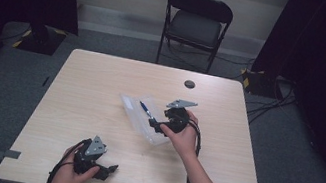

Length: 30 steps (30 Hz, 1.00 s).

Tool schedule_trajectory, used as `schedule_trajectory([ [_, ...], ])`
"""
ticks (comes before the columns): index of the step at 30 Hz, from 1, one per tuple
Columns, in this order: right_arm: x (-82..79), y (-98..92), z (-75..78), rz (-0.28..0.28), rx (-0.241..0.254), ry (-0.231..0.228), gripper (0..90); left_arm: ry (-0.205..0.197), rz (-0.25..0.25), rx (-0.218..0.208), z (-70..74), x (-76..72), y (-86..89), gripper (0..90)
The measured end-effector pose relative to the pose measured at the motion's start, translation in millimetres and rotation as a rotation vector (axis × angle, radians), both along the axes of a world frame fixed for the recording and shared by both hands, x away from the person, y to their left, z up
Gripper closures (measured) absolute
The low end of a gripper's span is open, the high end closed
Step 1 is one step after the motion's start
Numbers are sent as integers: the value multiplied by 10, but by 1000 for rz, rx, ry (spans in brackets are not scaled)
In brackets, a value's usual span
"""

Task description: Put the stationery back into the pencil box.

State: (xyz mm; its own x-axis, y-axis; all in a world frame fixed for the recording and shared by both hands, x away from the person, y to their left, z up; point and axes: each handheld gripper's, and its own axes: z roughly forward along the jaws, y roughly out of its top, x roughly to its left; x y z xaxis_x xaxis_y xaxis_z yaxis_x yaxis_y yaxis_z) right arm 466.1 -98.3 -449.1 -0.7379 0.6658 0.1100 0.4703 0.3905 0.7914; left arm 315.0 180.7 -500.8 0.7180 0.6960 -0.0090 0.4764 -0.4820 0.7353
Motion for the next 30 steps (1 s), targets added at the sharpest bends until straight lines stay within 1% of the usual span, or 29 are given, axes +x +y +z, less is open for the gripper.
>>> schedule_trajectory([
  [2,-76,-100,-6,9,22,7,194,0,0,0,0,0,0,147],
  [7,-197,-262,-17,31,10,5,180,0,0,0,0,0,0,147],
  [9,-253,-342,-20,29,0,-2,180,0,0,0,0,0,0,147],
  [12,-339,-491,-46,27,23,-3,179,0,0,1,0,0,0,147],
  [14,-392,-577,-95,24,6,10,180,0,0,0,0,0,0,148],
  [17,-470,-677,-186,36,-18,16,180,0,0,0,0,0,0,148],
  [20,-547,-732,-280,37,-54,18,180,0,1,0,0,0,-1,147],
  [24,-592,-762,-370,45,-81,23,181,0,1,0,0,-1,-1,147],
  [27,-619,-765,-406,50,-91,17,181,-1,1,1,0,-1,-1,147],
  [30,-629,-771,-409,48,-91,16,181,0,0,1,0,-1,-1,147],
])
